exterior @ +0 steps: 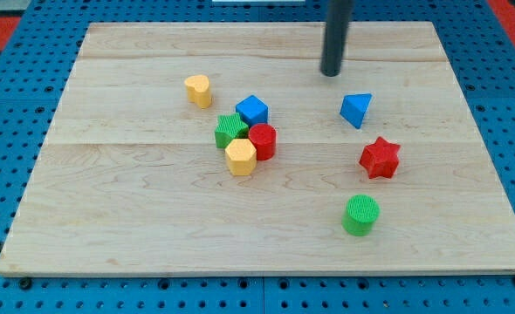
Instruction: Push the blue triangle between the red star and green circle
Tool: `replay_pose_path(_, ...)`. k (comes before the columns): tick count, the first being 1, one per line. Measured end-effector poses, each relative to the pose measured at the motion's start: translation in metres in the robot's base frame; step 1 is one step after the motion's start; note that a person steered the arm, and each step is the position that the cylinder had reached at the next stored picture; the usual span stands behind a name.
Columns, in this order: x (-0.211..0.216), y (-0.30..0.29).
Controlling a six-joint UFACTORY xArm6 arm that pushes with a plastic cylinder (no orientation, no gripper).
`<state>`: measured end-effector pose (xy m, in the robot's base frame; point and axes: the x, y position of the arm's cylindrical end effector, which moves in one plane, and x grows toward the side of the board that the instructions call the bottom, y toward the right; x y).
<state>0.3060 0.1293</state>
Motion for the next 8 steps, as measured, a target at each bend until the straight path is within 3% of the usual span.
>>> replay_pose_path(2,0.014,0.002)
replay_pose_path(6,0.185,0.011)
replay_pose_path(8,0.205,0.009)
